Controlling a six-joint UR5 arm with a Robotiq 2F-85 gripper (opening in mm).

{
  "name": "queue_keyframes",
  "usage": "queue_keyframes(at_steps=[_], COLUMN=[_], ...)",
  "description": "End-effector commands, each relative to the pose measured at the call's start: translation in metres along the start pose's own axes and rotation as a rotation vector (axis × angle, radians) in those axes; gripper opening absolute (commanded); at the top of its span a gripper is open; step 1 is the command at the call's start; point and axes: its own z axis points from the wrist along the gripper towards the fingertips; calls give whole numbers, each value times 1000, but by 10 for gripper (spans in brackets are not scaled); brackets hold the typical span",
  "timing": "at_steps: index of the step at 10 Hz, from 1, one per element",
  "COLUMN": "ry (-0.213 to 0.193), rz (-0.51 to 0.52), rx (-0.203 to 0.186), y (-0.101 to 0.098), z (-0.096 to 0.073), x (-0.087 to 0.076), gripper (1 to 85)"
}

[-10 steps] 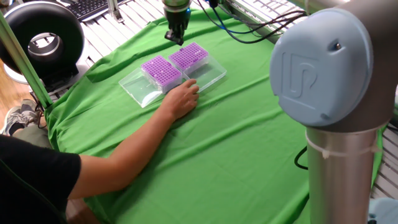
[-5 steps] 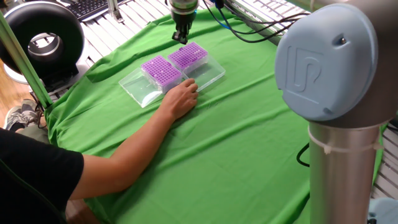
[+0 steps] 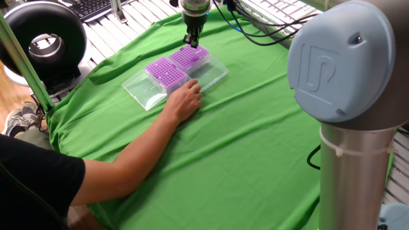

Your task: Insert a small pipette tip into the holder for small pipette tips

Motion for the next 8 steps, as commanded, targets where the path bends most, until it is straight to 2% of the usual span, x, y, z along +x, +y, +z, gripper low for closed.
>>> queue_keyframes(at_steps=[1, 8], ry=[-6, -20], rz=[30, 26], rx=[-26, -31], y=[7, 6], z=[-1, 3], x=[0, -1], gripper=[10, 10])
